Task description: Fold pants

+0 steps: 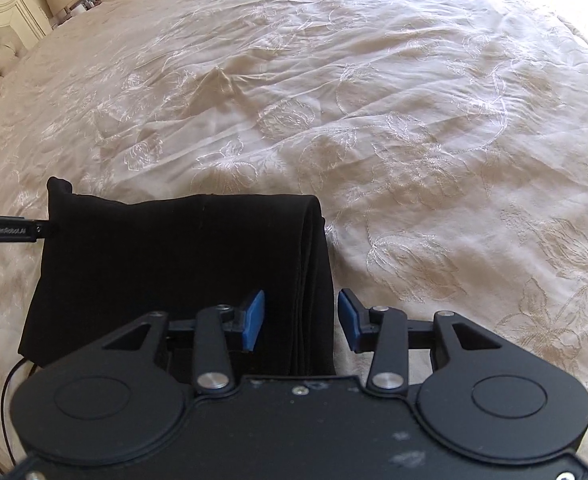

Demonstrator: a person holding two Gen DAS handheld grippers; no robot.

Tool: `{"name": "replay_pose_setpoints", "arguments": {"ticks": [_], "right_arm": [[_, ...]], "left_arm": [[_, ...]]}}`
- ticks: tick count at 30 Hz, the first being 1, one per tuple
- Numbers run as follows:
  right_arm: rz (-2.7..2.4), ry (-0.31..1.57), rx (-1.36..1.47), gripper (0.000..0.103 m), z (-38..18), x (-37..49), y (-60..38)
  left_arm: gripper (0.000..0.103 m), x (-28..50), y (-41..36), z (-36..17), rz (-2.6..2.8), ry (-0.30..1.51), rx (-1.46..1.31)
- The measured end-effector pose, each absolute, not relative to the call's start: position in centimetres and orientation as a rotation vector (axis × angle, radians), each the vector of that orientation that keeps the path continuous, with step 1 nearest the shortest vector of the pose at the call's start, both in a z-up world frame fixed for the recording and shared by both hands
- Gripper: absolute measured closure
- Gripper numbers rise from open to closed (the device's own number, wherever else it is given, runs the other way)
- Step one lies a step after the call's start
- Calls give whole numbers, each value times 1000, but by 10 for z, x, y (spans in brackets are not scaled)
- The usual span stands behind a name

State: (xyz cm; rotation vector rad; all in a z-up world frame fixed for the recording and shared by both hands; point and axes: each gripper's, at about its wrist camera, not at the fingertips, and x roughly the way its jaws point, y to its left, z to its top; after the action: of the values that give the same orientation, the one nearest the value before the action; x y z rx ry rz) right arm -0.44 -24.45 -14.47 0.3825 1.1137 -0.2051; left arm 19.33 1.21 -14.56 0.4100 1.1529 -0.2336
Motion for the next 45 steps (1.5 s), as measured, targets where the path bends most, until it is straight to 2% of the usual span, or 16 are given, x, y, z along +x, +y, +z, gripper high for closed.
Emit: {"name": "replay_pose_setpoints", "arguments": {"ticks": [4, 6, 8, 12, 17, 25, 30, 33, 39, 45], "right_arm": [[-187, 1132, 448, 57, -151, -6, -250], [-190, 1145, 477, 56, -157, -6, -253], [-198, 1158, 502, 53, -165, -5, -254], [-190, 1186, 579, 44, -182, 0, -260], [-167, 1194, 687, 34, -196, 6, -267], [-119, 1218, 659, 25, -202, 20, -264], [-113, 1231, 609, 19, -204, 30, -255], [-136, 1224, 597, 16, -205, 32, -250], [-160, 1217, 581, 10, -207, 34, -245], [-141, 1233, 596, 9, -208, 37, -248]], "left_arm": [[44, 217, 2, -168, -236, 1231, 424], [36, 216, -2, -171, -241, 1223, 472], [33, 213, -6, -173, -248, 1197, 522], [33, 203, -1, -163, -278, 1167, 531], [33, 185, 35, -144, -319, 1202, 306], [32, 153, 71, -166, -344, 1250, 250], [9, 162, 62, -180, -334, 1240, 254], [0, 167, 56, -185, -330, 1229, 272], [0, 175, 60, -192, -367, 1253, 236], [0, 180, 61, -194, -351, 1295, 213]]}}
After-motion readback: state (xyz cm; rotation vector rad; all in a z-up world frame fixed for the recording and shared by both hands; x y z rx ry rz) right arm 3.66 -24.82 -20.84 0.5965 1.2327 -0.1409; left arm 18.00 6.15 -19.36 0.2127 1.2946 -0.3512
